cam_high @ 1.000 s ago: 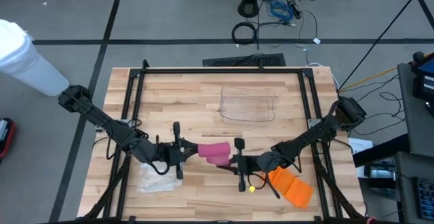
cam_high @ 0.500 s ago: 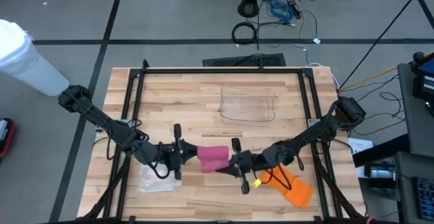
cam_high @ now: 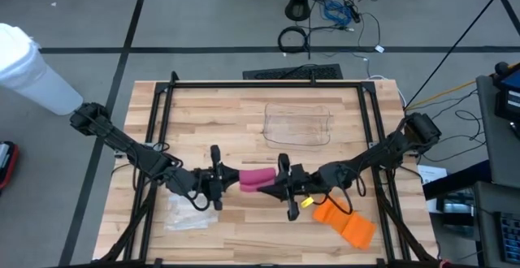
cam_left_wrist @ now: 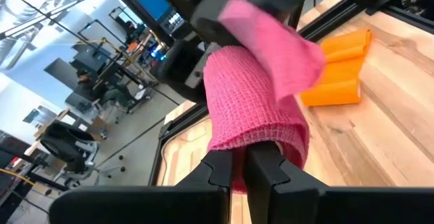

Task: Roll bandage
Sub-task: Roll the pink bandage

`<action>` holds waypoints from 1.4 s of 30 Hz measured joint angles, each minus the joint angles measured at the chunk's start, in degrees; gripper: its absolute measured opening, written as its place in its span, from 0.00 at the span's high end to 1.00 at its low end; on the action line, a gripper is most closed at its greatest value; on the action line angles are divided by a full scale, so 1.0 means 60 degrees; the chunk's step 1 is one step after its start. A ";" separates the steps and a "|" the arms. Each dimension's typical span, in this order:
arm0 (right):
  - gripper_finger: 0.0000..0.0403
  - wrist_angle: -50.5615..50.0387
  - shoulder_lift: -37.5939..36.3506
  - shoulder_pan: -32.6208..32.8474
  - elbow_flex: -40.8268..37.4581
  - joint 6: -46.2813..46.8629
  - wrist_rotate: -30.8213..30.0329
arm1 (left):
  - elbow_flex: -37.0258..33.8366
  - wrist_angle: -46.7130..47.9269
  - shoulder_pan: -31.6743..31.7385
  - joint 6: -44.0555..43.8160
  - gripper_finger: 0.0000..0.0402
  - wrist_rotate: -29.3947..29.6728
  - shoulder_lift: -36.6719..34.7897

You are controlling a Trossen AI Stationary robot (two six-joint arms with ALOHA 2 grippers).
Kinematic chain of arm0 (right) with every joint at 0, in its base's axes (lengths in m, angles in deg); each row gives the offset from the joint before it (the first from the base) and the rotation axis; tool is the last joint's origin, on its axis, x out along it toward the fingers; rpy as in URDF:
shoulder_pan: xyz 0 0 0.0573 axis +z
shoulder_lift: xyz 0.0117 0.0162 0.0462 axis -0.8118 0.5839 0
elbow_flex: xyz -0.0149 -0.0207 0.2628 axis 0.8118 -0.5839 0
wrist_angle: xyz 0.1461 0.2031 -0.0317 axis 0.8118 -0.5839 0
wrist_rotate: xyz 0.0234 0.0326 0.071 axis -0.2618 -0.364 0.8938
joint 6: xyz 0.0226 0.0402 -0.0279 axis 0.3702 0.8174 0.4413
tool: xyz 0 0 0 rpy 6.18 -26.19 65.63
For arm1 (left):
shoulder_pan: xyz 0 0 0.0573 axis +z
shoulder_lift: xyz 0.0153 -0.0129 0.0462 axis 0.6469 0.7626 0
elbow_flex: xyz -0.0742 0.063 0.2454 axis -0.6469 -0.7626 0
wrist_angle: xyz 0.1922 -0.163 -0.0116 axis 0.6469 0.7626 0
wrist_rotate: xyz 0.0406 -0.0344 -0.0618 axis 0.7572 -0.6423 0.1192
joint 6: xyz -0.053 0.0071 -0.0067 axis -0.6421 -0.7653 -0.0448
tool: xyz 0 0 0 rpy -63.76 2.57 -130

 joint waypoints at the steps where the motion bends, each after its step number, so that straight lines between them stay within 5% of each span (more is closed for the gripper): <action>1: 1.00 -0.0121 -0.0073 -0.0025 0.0000 -0.0003 -0.0012 | 0.0000 0.0011 0.0000 0.0010 0.96 -0.0003 0.0005; 12: 1.00 -0.0902 -0.0455 -0.0047 0.0007 0.0189 -0.1014 | 0.0000 0.0054 -0.0047 0.0033 0.96 -0.0250 0.0003; 22: 0.89 -0.0949 -0.0457 -0.0226 0.0020 0.3867 -0.3133 | -0.0017 0.0088 -0.0040 0.0033 0.96 -0.0324 0.0008; 31: 0.85 -0.1360 -0.0493 -0.0410 0.0025 0.7065 -0.2306 | -0.0018 0.0458 -0.0064 -0.0035 0.96 -0.0757 0.0012; 38: 0.85 -0.1504 -0.0630 -0.0651 0.0025 0.5889 -0.3225 | -0.0018 0.0273 -0.0044 0.0246 0.96 -0.0849 0.0009; 42: 0.85 -0.2010 -0.0634 -0.0892 0.0025 0.5529 -0.2240 | -0.0018 0.0303 -0.0048 0.0482 0.96 -0.0974 0.0012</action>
